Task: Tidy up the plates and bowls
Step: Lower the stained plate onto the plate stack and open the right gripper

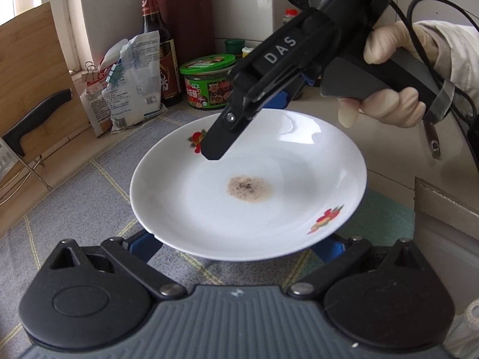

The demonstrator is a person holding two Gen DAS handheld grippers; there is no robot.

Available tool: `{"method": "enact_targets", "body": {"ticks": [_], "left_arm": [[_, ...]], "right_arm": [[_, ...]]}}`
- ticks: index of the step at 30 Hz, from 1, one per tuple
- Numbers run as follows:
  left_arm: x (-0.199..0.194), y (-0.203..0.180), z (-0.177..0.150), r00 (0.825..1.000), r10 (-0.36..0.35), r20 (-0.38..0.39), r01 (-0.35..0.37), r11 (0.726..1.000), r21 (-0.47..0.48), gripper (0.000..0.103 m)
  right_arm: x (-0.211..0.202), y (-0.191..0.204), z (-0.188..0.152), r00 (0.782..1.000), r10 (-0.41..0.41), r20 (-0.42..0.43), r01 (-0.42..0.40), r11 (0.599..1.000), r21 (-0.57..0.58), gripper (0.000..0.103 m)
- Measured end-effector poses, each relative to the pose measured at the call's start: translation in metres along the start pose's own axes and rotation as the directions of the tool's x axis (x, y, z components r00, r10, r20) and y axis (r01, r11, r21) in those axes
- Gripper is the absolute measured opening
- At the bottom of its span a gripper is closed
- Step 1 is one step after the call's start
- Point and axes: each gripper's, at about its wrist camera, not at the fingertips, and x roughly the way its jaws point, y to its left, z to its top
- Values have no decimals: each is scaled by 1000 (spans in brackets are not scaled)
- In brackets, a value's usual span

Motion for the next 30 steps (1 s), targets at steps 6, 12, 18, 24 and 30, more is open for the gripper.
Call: {"method": "enact_targets", "body": {"ticks": [6,12,18,24,30], "left_arm": [[5,0,2,1000,-8,-1,8,1000,8,102],[13,4,5,1000,-14,-9,14,1000,15,102],[19,10,5,1000,-26,-15,26,1000,11,103],[20,11,5,999,-34,-17,34,999,14,103],[18,14,5,999,-40,-13,40,999,13,103]], "right_arm": [[3,-6,-2,1000,-16,-7,16,1000,7,103],[4,-13,-2,1000,-25,-9,26,999,29,103],[3,-22,-3,1000,-29,-8,29,998,53,103],[2,-21,-3,999,-35,-9,36,998,57,103],[-2,-18,-5,999,-54,-9,54,996,69,103]]}}
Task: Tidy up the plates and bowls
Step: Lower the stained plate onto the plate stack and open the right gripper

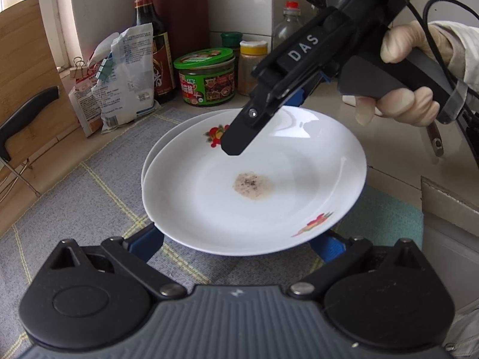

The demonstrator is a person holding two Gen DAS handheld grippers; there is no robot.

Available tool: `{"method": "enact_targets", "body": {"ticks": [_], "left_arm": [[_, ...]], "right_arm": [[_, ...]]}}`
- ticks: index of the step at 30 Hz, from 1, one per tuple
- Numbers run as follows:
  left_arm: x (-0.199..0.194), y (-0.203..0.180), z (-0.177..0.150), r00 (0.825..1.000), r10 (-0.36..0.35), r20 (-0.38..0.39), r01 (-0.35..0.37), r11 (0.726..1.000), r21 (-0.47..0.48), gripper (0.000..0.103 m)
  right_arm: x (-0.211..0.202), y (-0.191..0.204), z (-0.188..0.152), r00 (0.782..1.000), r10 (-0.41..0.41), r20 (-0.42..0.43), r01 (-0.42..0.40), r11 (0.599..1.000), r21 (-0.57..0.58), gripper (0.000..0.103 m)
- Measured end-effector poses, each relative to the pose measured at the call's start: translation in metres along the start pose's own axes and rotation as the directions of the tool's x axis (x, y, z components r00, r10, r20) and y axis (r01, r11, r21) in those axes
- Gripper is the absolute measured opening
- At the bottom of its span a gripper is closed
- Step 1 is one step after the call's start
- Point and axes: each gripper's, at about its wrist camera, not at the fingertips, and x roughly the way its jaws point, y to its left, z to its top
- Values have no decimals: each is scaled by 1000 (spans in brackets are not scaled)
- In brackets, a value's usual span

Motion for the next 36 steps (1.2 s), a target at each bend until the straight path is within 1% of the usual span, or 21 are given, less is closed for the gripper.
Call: {"method": "enact_targets", "body": {"ticks": [14,20,36], "left_arm": [[-1,-1,-2,1000,0,20,-1,1000,18,102],[-1,0,-1,999,-9,31,9,1000,3,103],[-1,0,0,999,-21,35,20,1000,10,103]], "right_arm": [[-10,2,-4,999,-35,23,34,999,26,103],[-13,4,-5,998,-52,30,51,998,29,103],[-14,8,-4,995,-95,23,95,995,36,103]]}}
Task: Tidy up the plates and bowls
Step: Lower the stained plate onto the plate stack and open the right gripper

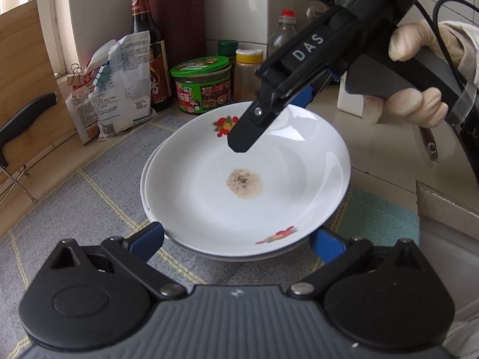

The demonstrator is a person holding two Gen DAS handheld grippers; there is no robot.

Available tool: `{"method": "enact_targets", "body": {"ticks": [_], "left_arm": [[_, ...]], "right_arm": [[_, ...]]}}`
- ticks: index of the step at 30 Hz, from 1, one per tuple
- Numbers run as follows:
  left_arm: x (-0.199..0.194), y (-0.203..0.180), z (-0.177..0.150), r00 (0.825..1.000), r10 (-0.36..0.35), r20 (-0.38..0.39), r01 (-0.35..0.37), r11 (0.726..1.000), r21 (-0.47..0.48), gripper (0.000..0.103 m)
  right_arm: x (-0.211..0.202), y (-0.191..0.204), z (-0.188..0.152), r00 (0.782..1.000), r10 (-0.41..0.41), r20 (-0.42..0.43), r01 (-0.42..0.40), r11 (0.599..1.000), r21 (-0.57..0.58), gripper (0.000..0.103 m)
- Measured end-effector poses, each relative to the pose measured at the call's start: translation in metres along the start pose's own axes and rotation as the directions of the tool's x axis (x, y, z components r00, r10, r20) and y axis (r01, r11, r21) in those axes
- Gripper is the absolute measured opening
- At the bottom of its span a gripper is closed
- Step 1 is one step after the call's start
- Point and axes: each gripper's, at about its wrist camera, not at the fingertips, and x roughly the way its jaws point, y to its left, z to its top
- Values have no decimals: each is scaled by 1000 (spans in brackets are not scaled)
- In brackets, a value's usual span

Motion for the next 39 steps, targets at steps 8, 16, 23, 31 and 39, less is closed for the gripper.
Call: {"method": "enact_targets", "body": {"ticks": [8,16,23,31,39], "left_arm": [[-1,1,0,1000,-6,3,6,1000,3,103],[-2,0,1,1000,2,7,-2,1000,8,103],[-3,1,0,1000,-6,7,6,1000,1,103],[-1,2,1,1000,-4,7,4,1000,0,103],[0,2,2,1000,-6,9,6,1000,8,103]], "right_arm": [[1,4,2,999,-31,-15,31,1000,-6,103],[3,8,2,998,-56,-27,55,998,-15,103],[4,10,2,997,-71,-34,70,997,-20,103],[6,17,5,992,-114,-56,112,993,-42,103],[7,19,6,989,-134,-61,131,990,-50,103]]}}
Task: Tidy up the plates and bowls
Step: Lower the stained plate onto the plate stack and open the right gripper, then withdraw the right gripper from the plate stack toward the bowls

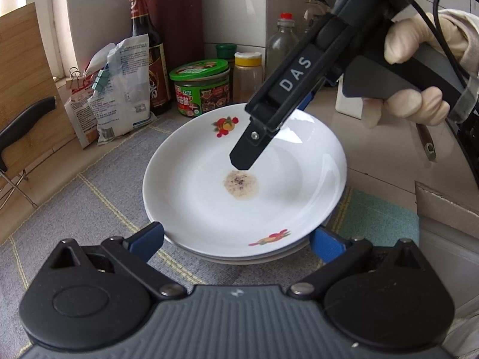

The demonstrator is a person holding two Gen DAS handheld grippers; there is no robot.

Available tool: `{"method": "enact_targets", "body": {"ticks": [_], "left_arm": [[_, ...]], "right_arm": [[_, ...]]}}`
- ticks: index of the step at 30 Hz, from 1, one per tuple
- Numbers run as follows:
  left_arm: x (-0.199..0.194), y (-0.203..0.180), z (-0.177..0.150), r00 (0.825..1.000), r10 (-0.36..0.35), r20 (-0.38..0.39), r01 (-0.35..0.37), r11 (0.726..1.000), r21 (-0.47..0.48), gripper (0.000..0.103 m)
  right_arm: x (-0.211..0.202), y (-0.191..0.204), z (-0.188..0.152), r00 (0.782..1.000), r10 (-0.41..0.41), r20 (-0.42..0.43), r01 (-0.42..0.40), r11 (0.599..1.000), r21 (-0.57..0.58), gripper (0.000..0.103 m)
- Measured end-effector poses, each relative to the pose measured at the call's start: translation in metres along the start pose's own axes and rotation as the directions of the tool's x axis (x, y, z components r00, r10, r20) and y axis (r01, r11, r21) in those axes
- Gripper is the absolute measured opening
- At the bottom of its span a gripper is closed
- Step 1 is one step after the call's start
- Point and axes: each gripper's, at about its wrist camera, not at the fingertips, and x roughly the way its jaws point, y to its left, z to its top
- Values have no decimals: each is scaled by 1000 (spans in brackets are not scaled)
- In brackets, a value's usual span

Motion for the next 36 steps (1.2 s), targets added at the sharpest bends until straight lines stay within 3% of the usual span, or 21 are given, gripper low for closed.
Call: {"method": "enact_targets", "body": {"ticks": [20,24,30,36], "left_arm": [[-2,-2,-1,1000,15,-1,-15,999,29,102],[-15,1,-1,999,13,51,-13,1000,-3,102],[-34,8,6,987,91,130,-80,993,-87,102],[-51,13,5,974,174,146,-149,975,-164,102]], "right_arm": [[6,8,-6,995,-94,-13,93,993,-68,103],[-3,12,-9,988,-150,43,154,981,-118,103],[-21,16,-14,968,-179,178,208,964,-164,103],[-27,22,-19,947,-172,271,223,959,-173,103]]}}
